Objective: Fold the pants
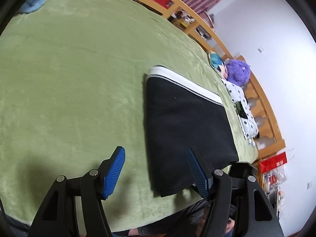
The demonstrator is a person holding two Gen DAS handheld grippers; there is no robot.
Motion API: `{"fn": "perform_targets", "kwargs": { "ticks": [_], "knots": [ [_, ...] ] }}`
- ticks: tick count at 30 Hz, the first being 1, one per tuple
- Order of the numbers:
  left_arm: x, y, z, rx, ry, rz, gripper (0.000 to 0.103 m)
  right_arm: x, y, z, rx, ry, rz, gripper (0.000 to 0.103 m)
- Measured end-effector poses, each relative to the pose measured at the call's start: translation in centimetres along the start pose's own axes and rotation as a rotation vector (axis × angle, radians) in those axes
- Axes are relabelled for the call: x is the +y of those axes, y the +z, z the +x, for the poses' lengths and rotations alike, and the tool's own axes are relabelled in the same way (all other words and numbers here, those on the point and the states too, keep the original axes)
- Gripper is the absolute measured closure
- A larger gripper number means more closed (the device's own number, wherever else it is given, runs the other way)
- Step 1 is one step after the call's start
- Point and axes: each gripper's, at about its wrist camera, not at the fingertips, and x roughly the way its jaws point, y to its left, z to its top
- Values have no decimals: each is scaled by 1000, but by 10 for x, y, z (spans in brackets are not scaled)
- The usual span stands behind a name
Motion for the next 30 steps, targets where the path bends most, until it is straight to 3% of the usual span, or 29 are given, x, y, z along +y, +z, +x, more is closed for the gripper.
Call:
{"fn": "perform_targets", "kwargs": {
  "ticks": [1,3,7,11,14,16,20,25,26,28,29,30],
  "knots": [
    [-3,1,6,9,-7,6,40,-1,-3,-8,-7,19,-7,81],
    [-14,3,22,29,-30,22,40,0,-7,-33,-4,-18,-68,56],
    [-37,5,64,82,-32,65,40,-1,-8,-95,-74,-60,-162,54],
    [-41,-18,111,175,14,33,38,0,19,-156,-245,-188,-242,52],
    [-69,-35,119,151,168,238,37,-5,55,-177,-369,-278,-253,36],
    [-72,-31,116,169,162,241,37,-15,79,-182,-411,-327,-242,31],
    [-54,-12,104,213,72,124,37,-52,139,-148,-360,-367,-191,29],
    [-31,5,88,170,80,62,37,-93,186,-89,-180,-317,-105,29],
    [-28,7,88,164,75,52,37,-96,189,-81,-144,-317,-111,32],
    [-22,13,91,160,69,29,37,-95,186,-73,-119,-422,-171,54],
    [-21,16,92,156,69,23,37,-95,182,-75,-115,-409,-205,86],
    [-20,19,94,151,71,23,37,-94,177,-83,-129,-362,-212,92]
  ]
}}
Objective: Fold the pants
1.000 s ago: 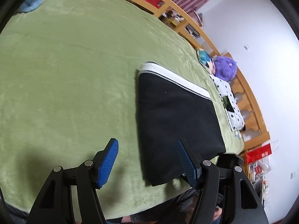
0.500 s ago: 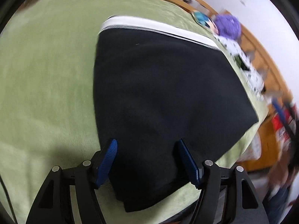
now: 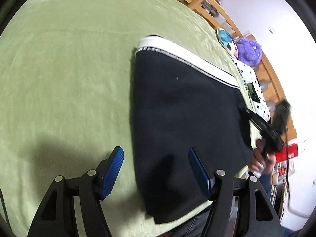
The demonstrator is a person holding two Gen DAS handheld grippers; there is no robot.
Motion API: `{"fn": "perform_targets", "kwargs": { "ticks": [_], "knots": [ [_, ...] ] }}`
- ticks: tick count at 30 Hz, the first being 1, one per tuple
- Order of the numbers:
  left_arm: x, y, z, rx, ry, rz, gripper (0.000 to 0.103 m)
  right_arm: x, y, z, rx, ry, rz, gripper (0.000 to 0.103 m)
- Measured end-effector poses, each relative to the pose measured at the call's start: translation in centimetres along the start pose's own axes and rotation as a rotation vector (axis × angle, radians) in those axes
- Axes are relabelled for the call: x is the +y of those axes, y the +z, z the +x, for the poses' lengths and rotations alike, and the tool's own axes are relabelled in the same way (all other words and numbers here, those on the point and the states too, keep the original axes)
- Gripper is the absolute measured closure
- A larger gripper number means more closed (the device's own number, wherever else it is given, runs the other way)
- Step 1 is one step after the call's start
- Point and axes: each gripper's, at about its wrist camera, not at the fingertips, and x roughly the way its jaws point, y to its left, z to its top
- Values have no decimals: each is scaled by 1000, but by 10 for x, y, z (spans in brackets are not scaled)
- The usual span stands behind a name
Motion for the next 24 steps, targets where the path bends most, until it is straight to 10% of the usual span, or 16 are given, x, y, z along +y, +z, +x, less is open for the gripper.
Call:
{"fn": "perform_targets", "kwargs": {
  "ticks": [3,8,10,13,20,24],
  "knots": [
    [-9,6,-1,-25,-14,21,37,-19,-4,-40,-130,144,140,94],
    [-22,20,2,-47,-45,53,35,-41,-30,-25,-81,25,215,93],
    [-26,27,13,-28,-37,59,35,-59,-43,-11,-79,55,289,86],
    [-27,34,25,-11,-37,57,35,-71,-46,-20,-84,31,366,45],
    [-19,48,73,40,-32,37,32,-68,-62,-28,30,96,298,42],
    [-28,56,88,31,-56,66,31,-67,-70,1,119,138,312,20]
  ]
}}
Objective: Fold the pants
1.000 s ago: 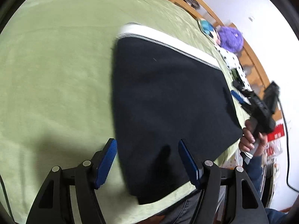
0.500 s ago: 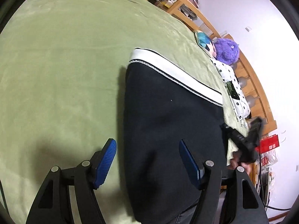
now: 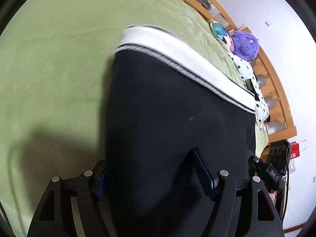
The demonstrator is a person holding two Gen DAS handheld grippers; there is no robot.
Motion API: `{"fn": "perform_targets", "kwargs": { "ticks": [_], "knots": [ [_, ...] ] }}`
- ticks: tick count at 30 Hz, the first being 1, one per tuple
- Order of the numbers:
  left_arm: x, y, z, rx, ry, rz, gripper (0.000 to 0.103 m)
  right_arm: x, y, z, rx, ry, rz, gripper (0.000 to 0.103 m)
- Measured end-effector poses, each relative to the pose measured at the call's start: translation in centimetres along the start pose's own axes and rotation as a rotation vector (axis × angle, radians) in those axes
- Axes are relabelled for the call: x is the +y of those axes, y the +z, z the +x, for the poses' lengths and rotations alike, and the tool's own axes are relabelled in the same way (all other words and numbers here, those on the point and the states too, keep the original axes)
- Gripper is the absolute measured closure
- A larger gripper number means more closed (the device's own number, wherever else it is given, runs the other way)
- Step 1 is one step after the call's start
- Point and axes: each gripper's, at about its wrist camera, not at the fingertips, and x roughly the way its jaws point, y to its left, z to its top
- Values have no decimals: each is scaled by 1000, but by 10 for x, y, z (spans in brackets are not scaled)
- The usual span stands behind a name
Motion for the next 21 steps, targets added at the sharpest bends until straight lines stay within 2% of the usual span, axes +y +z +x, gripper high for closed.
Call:
{"fn": "perform_targets", "kwargs": {
  "ticks": [2,3,4,5,6,8,9,12,15,16,17,18,21],
  "knots": [
    [-1,6,3,-6,-6,-2,31,-4,2,8,2,41,38,15],
    [1,8,5,-7,-15,-17,35,-4,4,12,-1,42,45,15],
    [3,9,4,-8,-25,-25,42,-2,4,12,-4,33,37,16],
    [4,9,-1,-23,-39,-26,62,1,3,11,-12,22,24,18],
    [4,10,-5,-34,-49,-18,72,2,1,7,-28,13,20,25],
    [2,12,-18,-50,-85,-18,79,4,-4,-2,-58,6,20,34],
    [0,14,-21,-51,-96,-24,80,6,-5,-6,-70,2,22,41],
    [-1,20,-40,-64,-128,-26,84,19,-5,-22,-104,-4,24,52],
    [3,27,-72,-99,-127,4,85,48,-7,-33,-123,-21,-7,61],
    [4,29,-82,-111,-116,11,85,60,-9,-32,-119,-5,-6,63],
    [10,30,-96,-132,-102,16,85,69,-12,-30,-116,27,-6,70],
    [16,33,-111,-150,-84,26,86,80,-13,-27,-109,60,-5,73],
    [49,40,-151,-188,-7,24,88,124,-21,-2,-97,105,-45,75]
  ]
}}
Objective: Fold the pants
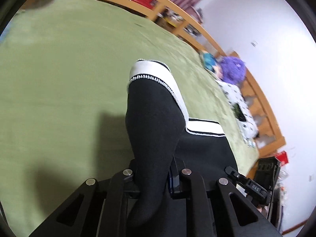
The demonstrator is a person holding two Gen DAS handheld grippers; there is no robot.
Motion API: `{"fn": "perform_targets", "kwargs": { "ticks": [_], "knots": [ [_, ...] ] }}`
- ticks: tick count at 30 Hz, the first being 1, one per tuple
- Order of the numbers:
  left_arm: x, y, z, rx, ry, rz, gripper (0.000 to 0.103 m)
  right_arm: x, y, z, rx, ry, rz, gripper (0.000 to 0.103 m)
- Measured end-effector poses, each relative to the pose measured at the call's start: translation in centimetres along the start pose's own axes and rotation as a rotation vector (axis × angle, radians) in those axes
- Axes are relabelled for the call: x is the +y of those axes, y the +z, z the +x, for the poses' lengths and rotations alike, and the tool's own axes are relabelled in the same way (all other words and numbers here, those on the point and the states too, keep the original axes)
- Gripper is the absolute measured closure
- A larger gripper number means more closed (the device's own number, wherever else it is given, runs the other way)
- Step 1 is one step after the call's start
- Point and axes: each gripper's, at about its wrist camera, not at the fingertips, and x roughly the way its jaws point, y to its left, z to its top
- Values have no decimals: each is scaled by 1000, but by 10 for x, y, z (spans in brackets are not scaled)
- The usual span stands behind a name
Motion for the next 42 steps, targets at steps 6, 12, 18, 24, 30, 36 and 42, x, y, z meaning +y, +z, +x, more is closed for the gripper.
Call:
{"fn": "perform_targets", "kwargs": {
  "ticks": [6,12,18,24,30,36,42],
  "knots": [
    [79,11,-49,-38,94,-60,87,65,-8,67,47,102,-38,76],
    [121,-5,-22,67,156,-144,68,88,-9,91,87,-111,-189,58],
    [107,-41,-61,-1,214,-89,42,105,-31,45,45,-269,-306,53],
    [60,-93,-90,-58,279,65,35,135,-73,8,-78,-200,-377,53],
    [72,-147,-53,57,399,93,27,101,-124,54,93,-305,-347,53],
    [72,-117,-91,1,278,51,27,108,-111,17,39,-211,-357,54],
    [81,-73,-92,-41,316,10,27,134,-51,12,-79,-185,-418,52]
  ]
}}
